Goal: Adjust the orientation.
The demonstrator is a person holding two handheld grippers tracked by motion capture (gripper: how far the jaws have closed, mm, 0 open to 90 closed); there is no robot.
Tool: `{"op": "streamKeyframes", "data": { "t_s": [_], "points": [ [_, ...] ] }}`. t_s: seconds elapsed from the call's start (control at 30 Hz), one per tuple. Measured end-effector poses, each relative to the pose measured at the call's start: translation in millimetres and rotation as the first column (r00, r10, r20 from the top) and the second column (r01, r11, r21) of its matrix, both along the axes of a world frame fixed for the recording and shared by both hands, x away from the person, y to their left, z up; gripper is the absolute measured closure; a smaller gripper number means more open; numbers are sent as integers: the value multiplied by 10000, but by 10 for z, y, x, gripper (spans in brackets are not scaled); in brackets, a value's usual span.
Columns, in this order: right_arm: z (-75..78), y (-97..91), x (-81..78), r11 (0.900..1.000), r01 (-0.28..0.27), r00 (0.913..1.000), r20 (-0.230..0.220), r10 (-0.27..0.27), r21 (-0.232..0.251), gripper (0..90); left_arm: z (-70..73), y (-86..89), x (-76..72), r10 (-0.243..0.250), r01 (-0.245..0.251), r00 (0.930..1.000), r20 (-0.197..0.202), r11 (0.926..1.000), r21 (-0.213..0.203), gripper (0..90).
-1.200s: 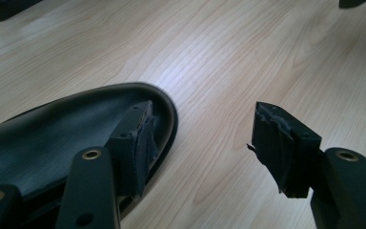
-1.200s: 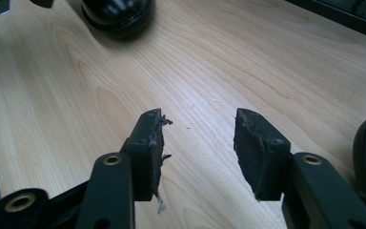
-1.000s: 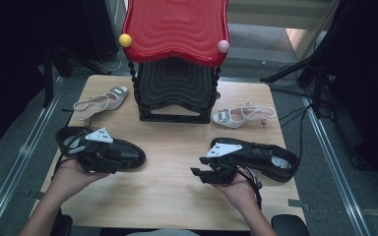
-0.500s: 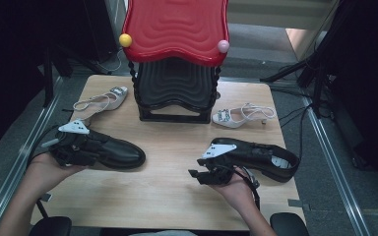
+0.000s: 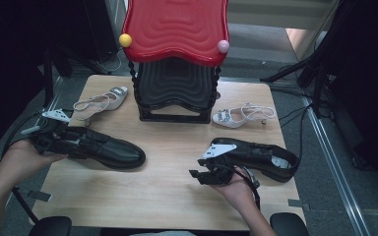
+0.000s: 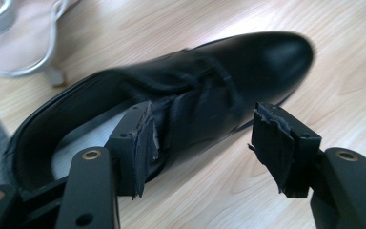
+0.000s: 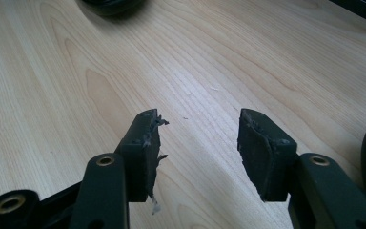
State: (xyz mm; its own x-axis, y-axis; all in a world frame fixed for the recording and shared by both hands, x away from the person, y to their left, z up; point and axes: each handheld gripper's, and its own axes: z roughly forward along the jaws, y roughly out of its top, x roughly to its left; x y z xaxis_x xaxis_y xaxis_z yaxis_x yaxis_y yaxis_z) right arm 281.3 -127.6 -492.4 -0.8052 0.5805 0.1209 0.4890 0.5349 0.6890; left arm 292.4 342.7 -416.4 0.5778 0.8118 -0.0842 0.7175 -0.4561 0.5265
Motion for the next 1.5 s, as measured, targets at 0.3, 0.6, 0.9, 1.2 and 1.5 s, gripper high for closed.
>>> {"op": "streamKeyframes", "data": {
  "t_s": [0.3,0.6,0.9,1.2,1.5],
  "points": [
    [-22,22,-4,9998,-83,9999,-77,82,-168,501,-232,34,118,-569,632,9920,-1125,9966,533,380],
    [-36,25,0,9997,-60,9999,-110,57,-244,500,-380,-91,261,-1471,1533,9747,-1683,9879,244,478],
    [-43,28,8,9997,-47,9999,-148,44,-220,499,-311,-9,274,-1895,1757,9601,-2055,9809,-833,746],
    [-26,18,6,9999,51,9998,-196,-53,-107,500,-216,-140,257,-2414,2008,9440,-2249,9613,-1888,837],
    [8,3,2,9999,92,9996,-259,-89,108,500,-110,-427,228,-2702,2285,9461,-1787,9476,-2234,837]
  ]
}}
